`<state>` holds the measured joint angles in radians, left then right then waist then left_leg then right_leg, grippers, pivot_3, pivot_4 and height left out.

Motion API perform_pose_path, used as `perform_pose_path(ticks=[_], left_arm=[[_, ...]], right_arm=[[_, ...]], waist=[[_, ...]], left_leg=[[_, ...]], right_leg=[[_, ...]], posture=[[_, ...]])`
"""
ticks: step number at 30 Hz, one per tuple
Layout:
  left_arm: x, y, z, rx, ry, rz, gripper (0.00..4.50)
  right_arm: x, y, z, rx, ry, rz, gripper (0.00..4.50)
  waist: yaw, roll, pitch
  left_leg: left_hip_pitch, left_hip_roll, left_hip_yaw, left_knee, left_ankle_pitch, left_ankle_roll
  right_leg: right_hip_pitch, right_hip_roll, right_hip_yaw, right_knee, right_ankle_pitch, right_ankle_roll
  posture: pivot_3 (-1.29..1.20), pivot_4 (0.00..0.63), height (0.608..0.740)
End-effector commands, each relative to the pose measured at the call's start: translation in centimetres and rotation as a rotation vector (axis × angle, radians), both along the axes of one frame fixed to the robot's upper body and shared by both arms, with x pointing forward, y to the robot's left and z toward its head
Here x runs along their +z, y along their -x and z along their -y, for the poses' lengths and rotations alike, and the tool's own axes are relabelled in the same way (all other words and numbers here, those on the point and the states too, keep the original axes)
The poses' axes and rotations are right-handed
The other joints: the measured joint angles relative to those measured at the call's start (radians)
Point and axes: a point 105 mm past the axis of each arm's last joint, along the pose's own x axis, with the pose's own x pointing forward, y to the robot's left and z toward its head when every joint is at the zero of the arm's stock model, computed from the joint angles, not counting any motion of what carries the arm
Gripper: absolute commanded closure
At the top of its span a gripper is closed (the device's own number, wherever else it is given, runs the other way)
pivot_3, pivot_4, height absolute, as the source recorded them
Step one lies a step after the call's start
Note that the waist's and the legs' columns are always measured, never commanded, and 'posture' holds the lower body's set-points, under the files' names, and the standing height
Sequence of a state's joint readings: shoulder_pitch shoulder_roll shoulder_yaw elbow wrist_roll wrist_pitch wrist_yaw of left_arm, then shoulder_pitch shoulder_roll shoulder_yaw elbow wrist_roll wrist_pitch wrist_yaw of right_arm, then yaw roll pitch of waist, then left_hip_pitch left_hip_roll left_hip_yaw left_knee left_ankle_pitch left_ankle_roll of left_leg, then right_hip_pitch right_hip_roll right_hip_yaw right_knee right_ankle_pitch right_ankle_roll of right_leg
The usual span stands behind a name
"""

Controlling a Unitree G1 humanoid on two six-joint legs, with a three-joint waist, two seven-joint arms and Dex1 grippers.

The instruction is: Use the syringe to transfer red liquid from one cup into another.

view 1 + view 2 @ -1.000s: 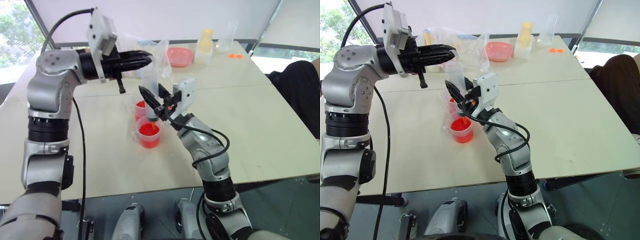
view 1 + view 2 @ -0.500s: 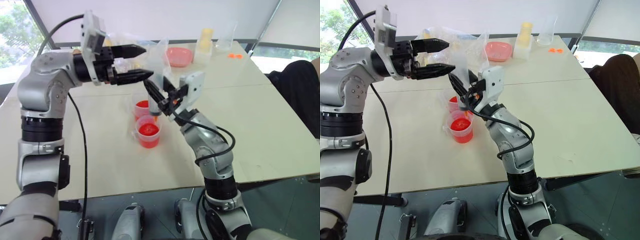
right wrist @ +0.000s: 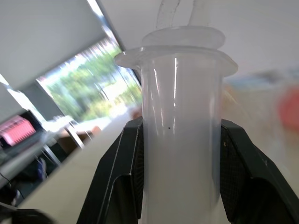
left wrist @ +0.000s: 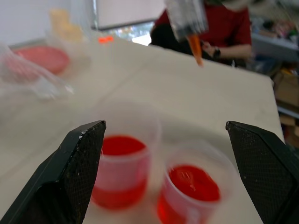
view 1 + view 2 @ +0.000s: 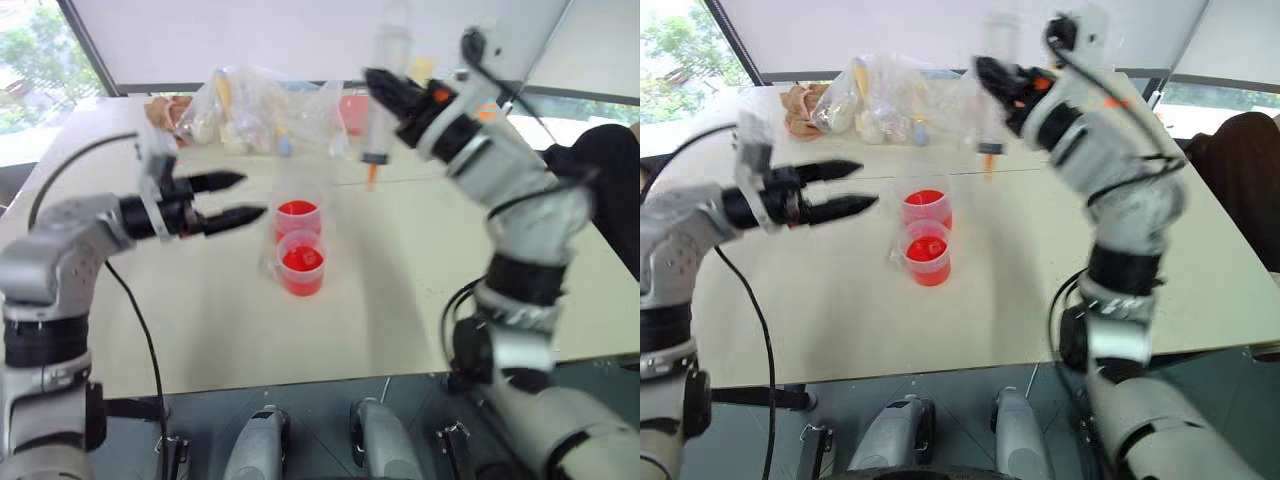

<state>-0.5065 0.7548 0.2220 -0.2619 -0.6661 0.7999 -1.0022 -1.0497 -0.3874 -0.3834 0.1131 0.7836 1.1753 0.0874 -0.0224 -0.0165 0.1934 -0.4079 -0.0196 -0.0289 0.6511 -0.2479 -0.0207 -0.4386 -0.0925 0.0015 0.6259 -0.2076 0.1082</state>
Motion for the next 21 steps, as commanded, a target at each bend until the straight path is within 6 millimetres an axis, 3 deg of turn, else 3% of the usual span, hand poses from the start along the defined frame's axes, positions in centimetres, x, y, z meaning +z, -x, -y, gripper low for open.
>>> perform_pose_path(ticks=[1,4,11,15,21], left_arm=[[2.1,1.6,0.9,-0.011,-0.006,0.116,0.19],[2.6,2.0,1.6,0.002,0.051,0.134,0.19],[0.8,3.0,2.5,-0.005,0.053,0.082,0.19],[0.4,3.3,2.7,-0.009,0.054,0.066,0.19],[-0.3,3.5,2.8,-0.013,0.042,0.045,0.11]], right_arm=[[-4.7,-1.3,2.2,-0.022,0.095,-0.249,3.03],[-7.1,-2.1,3.3,-0.015,0.121,-0.325,3.03],[-12.0,-3.9,4.1,-0.028,0.186,-0.426,3.03],[-13.0,-4.3,4.4,-0.023,0.245,-0.420,3.03],[-13.7,-4.2,4.5,-0.011,0.274,-0.438,0.02]], waist=[[0.003,0.000,0.000],[0.001,0.000,0.000],[-0.017,0.000,0.000],[-0.019,0.000,0.000],[-0.020,0.000,0.000]], left_leg=[[0.000,-0.001,0.002,0.000,0.000,0.000],[0.000,-0.001,0.004,-0.001,0.000,0.000],[0.000,-0.001,0.004,-0.001,0.000,0.001],[0.000,-0.001,0.004,-0.001,0.000,0.001],[0.000,-0.001,0.003,-0.001,0.000,0.001]], right_leg=[[0.000,0.000,0.000,-0.001,0.000,-0.001],[0.001,0.001,0.000,-0.002,0.000,0.000],[0.001,0.003,0.000,-0.003,0.002,0.003],[0.002,0.003,0.000,-0.004,0.002,0.003],[0.004,0.004,-0.001,-0.007,0.002,0.003]], posture=[[0.00,0.150,0.740],[0.00,0.150,0.740],[0.00,0.150,0.740],[0.00,0.150,0.740],[0.00,0.150,0.740]])
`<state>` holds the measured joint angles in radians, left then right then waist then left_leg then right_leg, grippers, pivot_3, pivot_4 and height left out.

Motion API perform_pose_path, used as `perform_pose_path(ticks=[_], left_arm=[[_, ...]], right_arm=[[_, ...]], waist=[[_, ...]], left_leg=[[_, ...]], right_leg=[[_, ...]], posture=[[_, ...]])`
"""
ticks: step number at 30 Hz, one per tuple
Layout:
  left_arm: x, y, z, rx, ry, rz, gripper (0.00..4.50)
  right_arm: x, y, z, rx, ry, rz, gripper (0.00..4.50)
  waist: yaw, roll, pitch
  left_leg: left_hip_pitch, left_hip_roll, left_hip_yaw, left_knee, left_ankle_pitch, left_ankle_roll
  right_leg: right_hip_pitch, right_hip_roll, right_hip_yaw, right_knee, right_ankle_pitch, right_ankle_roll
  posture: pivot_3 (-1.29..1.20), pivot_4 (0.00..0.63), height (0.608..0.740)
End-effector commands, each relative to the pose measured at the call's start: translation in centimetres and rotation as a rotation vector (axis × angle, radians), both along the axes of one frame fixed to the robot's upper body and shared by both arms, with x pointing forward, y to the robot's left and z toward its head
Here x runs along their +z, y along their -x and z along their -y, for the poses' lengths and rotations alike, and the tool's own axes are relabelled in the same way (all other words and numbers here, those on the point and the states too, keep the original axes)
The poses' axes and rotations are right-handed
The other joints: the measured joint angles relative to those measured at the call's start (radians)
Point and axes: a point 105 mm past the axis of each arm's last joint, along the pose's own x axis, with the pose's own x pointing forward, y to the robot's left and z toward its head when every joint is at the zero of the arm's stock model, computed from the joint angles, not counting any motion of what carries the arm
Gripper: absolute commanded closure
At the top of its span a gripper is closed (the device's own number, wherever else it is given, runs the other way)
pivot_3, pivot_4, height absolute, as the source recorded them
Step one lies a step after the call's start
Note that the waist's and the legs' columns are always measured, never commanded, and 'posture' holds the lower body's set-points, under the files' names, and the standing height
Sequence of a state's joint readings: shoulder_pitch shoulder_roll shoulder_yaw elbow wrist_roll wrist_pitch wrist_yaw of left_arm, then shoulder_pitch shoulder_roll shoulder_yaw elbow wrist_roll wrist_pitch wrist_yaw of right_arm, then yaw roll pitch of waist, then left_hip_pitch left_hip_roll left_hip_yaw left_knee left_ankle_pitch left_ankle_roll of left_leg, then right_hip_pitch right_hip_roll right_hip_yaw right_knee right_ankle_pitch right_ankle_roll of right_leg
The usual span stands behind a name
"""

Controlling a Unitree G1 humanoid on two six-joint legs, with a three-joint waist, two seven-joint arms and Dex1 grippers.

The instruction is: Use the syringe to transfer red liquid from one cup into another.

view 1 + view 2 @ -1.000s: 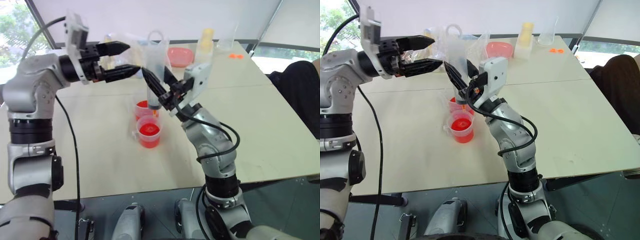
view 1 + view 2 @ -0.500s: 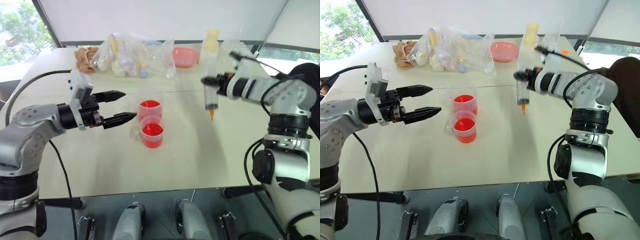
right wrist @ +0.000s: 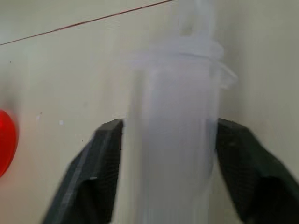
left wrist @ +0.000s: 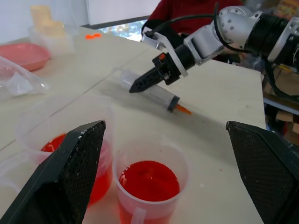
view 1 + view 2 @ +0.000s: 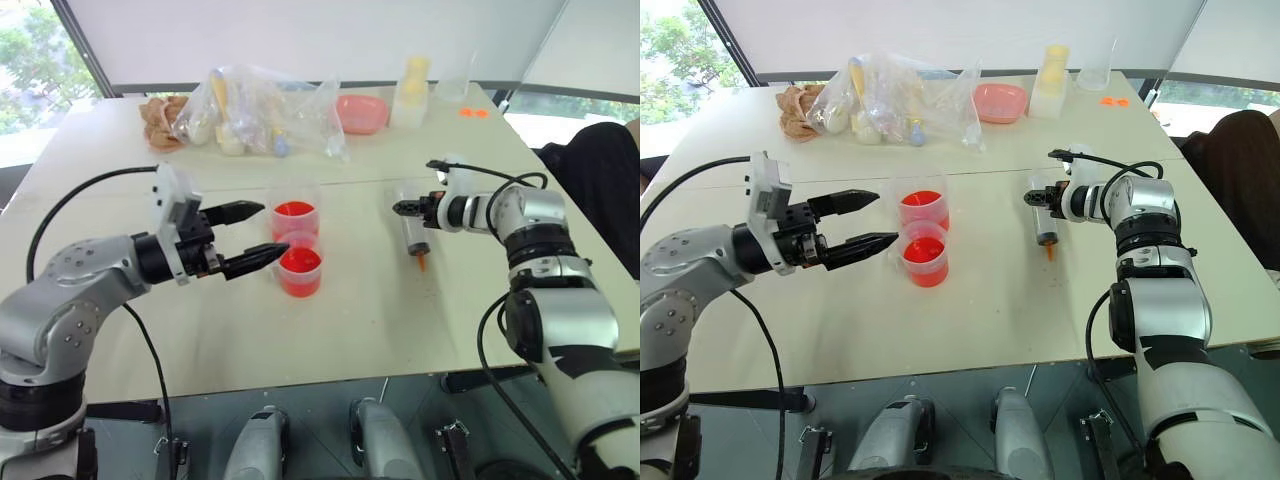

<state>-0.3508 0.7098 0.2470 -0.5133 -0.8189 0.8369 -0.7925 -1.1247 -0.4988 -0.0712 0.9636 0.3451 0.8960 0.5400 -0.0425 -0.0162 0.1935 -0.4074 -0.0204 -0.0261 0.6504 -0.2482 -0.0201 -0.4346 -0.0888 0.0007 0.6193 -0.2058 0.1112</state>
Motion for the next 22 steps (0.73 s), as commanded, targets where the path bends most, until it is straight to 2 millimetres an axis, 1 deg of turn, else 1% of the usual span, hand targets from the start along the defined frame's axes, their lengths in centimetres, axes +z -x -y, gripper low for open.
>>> perform_pose_path(ticks=[1,4,6,8,10,11,13,15,16,18,19,22], left_arm=[[0.6,0.6,0.4,-0.022,-0.011,0.035,0.11],[0.4,0.5,0.3,-0.016,-0.009,0.030,0.11],[0.2,0.2,0.0,0.004,-0.005,0.028,0.11],[0.3,-0.6,-0.8,0.056,0.018,0.029,0.11],[0.4,-1.4,-1.9,0.117,0.028,0.034,0.11],[0.3,-1.6,-2.5,0.146,0.027,0.036,0.11],[0.2,-1.9,-3.6,0.192,0.022,0.035,0.11],[0.0,-2.0,-4.4,0.221,0.012,0.031,0.11],[-0.1,-2.0,-4.8,0.236,0.009,0.027,0.11],[-0.4,-1.9,-6.0,0.288,0.000,0.019,0.11],[-0.8,-1.7,-6.7,0.321,-0.010,0.010,0.11],[-1.7,-1.1,-8.2,0.386,-0.022,-0.016,0.11]], right_arm=[[1.2,-0.4,0.2,0.006,0.025,0.043,0.02],[1.3,-0.4,0.7,0.000,0.054,0.058,0.02],[1.8,-0.4,0.8,0.016,0.058,0.094,0.02],[3.4,-0.1,0.5,0.065,0.024,0.166,0.02],[5.3,0.8,-0.2,0.151,-0.032,0.245,0.02],[6.6,1.6,-0.4,0.203,-0.052,0.300,0.02],[8.4,3.5,-0.7,0.297,-0.072,0.382,0.02],[9.1,5.3,-0.9,0.362,-0.085,0.414,0.02],[9.2,6.2,-0.9,0.386,-0.075,0.428,0.02],[9.0,8.6,-0.4,0.444,-0.041,0.462,0.02],[8.6,9.7,0.2,0.449,-0.016,0.481,0.02],[7.4,12.0,1.8,0.419,0.019,0.540,0.02]], waist=[[0.000,0.000,0.000],[0.002,0.000,0.000],[0.002,0.000,0.000],[0.003,0.000,0.000],[0.003,0.000,0.000],[0.003,0.000,0.000],[0.004,0.000,0.000],[0.005,0.000,0.000],[0.005,0.000,0.000],[0.009,0.000,0.000],[0.012,0.000,0.000],[0.023,0.000,0.000]], left_leg=[[0.000,0.000,0.000,0.000,0.000,0.000],[0.000,0.000,0.000,0.000,0.000,0.000],[0.000,0.000,0.000,0.000,0.000,0.000],[0.000,0.000,-0.001,0.000,0.000,0.000],[0.000,0.000,-0.001,0.000,0.000,0.000],[0.000,0.000,-0.001,0.000,0.000,0.000],[0.000,0.000,-0.001,0.000,0.000,0.000],[0.000,0.000,-0.001,0.000,0.000,0.000],[0.000,0.000,-0.001,0.000,0.000,0.000],[0.000,0.001,-0.002,-0.001,0.000,0.001],[0.000,0.001,-0.002,-0.001,-0.001,0.001],[0.000,0.001,-0.001,-0.001,-0.001,0.001]], right_leg=[[0.000,0.000,0.000,0.000,0.000,0.000],[0.001,0.000,0.000,-0.001,0.000,0.000],[0.001,0.000,0.000,-0.001,0.000,0.000],[0.001,0.000,0.000,-0.001,0.000,0.000],[0.001,0.000,-0.001,-0.001,0.000,0.000],[0.001,0.000,-0.001,-0.001,0.000,0.000],[0.001,0.000,-0.001,-0.001,0.000,0.000],[0.001,0.000,-0.001,-0.001,0.000,0.000],[0.001,0.000,-0.002,-0.002,0.000,0.000],[0.001,0.000,-0.002,-0.003,0.000,0.000],[0.002,0.000,-0.002,-0.003,0.000,0.000],[0.002,0.000,-0.002,-0.005,0.000,0.000]], posture=[[0.00,0.150,0.740],[0.00,0.150,0.740],[0.00,0.150,0.740],[0.00,0.150,0.740],[0.00,0.150,0.740],[0.00,0.150,0.740],[0.00,0.150,0.740],[0.00,0.150,0.740],[0.00,0.150,0.740],[0.00,0.150,0.740],[0.00,0.150,0.740],[0.00,0.150,0.740]])
